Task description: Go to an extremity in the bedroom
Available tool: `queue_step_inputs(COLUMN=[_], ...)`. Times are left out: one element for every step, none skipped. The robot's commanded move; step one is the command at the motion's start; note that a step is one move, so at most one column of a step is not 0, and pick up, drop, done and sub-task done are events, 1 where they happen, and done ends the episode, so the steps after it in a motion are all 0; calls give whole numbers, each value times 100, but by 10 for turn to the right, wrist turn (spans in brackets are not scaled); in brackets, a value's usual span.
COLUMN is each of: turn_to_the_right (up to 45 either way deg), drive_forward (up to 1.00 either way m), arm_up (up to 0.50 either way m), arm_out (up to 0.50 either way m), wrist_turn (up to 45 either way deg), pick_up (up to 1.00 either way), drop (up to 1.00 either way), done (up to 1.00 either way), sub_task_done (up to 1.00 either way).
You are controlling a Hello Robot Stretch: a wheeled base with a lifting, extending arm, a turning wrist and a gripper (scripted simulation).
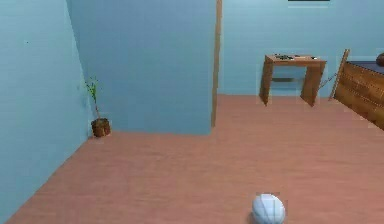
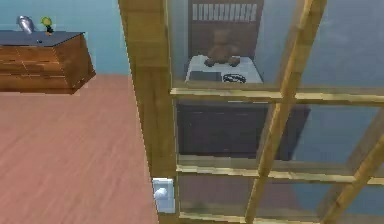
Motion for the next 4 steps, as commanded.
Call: queue_step_inputs(turn_to_the_right=[0,60,0,270], drive_forward=[100,0,45,0], arm_up=[0,0,0,0], arm_out=[0,0,0,0], wrist_turn=[0,0,0,0], pick_up=[0,0,0,0], drop=[0,0,0,0], done=[0,0,0,0], sub_task_done=[0,0,0,0])
